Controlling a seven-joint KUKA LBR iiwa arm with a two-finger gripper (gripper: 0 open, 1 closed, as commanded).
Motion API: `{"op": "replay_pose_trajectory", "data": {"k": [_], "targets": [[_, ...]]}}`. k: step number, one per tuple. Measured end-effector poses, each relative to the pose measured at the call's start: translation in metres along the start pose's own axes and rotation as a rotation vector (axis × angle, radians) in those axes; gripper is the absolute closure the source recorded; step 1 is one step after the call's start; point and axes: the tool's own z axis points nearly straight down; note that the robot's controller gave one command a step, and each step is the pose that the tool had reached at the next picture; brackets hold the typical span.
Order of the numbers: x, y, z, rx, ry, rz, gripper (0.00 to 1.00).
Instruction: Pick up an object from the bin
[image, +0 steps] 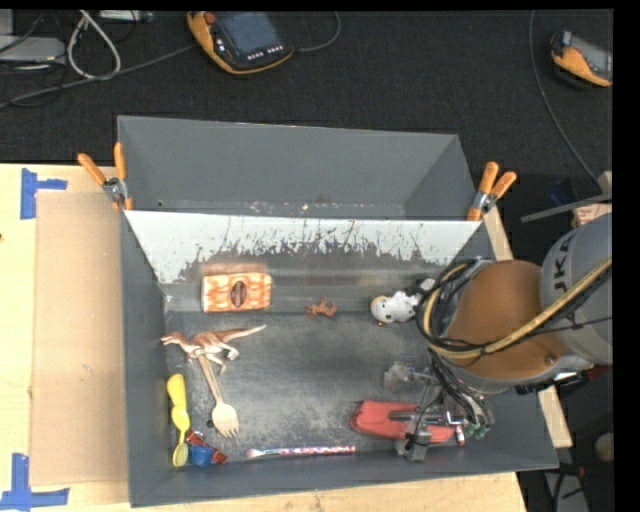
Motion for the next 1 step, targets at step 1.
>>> {"op": "replay_pose_trajectory", "data": {"k": [1], "targets": [[-0.0075,-0.0106,0.0078,-0.004,0.0,-0.04,1.0]]}}
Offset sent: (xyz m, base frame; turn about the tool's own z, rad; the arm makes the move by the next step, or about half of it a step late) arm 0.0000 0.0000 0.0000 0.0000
